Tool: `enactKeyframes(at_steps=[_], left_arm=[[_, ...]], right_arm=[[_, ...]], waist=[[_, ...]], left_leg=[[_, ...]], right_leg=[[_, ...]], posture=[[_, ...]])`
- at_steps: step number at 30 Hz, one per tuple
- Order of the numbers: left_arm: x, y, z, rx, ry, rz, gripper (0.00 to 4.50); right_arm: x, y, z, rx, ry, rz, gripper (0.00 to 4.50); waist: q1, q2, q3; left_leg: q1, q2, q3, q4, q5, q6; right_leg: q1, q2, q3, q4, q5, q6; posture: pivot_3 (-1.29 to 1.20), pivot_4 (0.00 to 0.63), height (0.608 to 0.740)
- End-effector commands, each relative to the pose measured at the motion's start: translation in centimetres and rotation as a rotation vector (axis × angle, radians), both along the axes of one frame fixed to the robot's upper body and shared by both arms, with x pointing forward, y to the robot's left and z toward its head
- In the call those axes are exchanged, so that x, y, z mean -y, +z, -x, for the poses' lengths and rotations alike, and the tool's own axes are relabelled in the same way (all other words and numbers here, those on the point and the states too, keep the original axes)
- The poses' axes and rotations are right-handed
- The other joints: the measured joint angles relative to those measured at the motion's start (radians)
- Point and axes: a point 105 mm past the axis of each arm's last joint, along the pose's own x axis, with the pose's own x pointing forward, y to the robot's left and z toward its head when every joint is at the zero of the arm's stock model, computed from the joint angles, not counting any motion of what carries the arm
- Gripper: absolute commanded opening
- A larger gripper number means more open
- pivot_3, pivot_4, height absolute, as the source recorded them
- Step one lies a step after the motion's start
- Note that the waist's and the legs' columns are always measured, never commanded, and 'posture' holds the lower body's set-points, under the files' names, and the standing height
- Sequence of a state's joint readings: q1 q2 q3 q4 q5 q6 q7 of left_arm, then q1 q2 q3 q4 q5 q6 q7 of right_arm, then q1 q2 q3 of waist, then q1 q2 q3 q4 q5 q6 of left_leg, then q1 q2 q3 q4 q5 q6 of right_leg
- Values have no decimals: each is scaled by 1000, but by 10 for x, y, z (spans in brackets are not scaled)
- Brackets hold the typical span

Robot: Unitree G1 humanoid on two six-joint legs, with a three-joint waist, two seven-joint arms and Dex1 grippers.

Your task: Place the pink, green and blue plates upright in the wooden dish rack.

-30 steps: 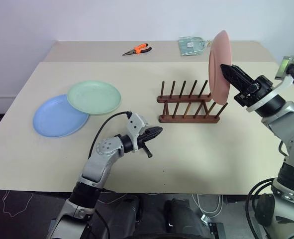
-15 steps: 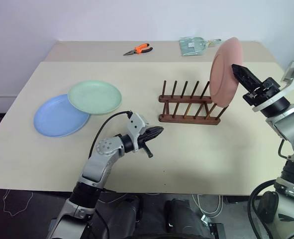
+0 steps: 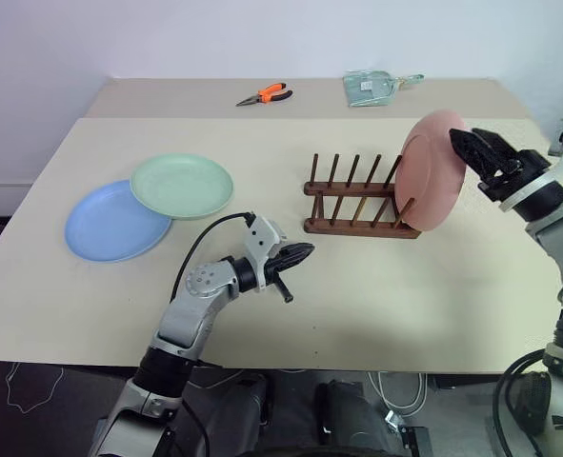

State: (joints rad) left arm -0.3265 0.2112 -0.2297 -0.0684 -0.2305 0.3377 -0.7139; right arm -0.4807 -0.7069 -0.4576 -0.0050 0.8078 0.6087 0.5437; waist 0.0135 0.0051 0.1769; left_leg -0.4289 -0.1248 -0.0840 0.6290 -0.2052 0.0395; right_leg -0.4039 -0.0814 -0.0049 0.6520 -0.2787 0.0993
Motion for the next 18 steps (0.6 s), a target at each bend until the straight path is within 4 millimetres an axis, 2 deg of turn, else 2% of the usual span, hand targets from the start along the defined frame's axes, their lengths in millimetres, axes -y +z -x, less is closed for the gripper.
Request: enactKeyframes(at_steps=[1, 3, 4, 6, 9, 10, 12, 13, 15, 18], left_arm=[[-12, 19, -9, 27, 62, 61, 547], [-29, 30, -22, 52, 175, 93, 1369], [-41, 37, -32, 71, 259, 105, 1857], [-87, 56, -58, 131, 555, 111, 2873], [-131, 73, -72, 166, 832, 137, 4429], [-152, 84, -72, 184, 955, 168, 4429], [-175, 94, -70, 196, 1104, 205, 4429], [-188, 100, -66, 210, 1181, 197, 4429], [-214, 101, -58, 168, 1332, 211, 4429], [-231, 93, -50, 36, 1426, 303, 4429]], right_arm=[[7, 35, 5, 158, -114, 244, 3765], [3, 48, 7, 217, -134, 322, 4428], [-4, 56, 9, 255, -126, 367, 4500], [-42, 69, 18, 342, -21, 497, 4500], [-82, 64, 29, 382, 125, 595, 4500], [-99, 56, 32, 378, 193, 618, 4500], [-120, 46, 37, 370, 272, 637, 4500], [-133, 31, 37, 346, 330, 642, 4500], [-154, 2, 38, 302, 408, 668, 4500], [-165, -16, 41, 271, 457, 657, 4500]], waist=[[0, 0, 0], [-2, 0, 0], [-3, 0, 0], [-4, 0, 0], [-4, 0, 0], [-2, 0, 0], [0, -2, 1], [1, -4, 2], [4, -8, 2], [16, -9, 2]], left_leg=[[0, 0, 0, 0, 0, 0], [0, 0, 0, 0, 0, 0], [0, 0, 0, 0, 0, 0], [0, 0, 0, 0, 0, 0], [0, 1, 0, 0, 0, -1], [0, 1, 0, -1, 0, -1], [0, 1, 0, -1, 0, -1], [0, 1, 0, 0, 0, -1], [-1, 0, 0, 1, 0, -1], [-1, 0, 0, 2, -1, -2]], right_leg=[[0, 0, 0, 0, 0, 0], [0, 0, 0, 0, 0, 0], [-1, 0, 0, 0, 0, 0], [-1, 0, 0, 1, 0, 0], [-3, 1, 0, 2, 0, 0], [-3, 1, 0, 2, 0, 0], [-2, 1, 0, 1, 0, 1], [-2, 1, 0, 1, 1, 2], [-2, 1, 0, 0, 1, 2], [-4, 1, 0, 0, 2, 4]], posture=[[0, 150, 726], [0, 150, 726], [0, 150, 726], [0, 150, 726], [0, 150, 726], [0, 150, 726], [0, 150, 726], [0, 150, 726], [0, 150, 726], [0, 150, 726]])
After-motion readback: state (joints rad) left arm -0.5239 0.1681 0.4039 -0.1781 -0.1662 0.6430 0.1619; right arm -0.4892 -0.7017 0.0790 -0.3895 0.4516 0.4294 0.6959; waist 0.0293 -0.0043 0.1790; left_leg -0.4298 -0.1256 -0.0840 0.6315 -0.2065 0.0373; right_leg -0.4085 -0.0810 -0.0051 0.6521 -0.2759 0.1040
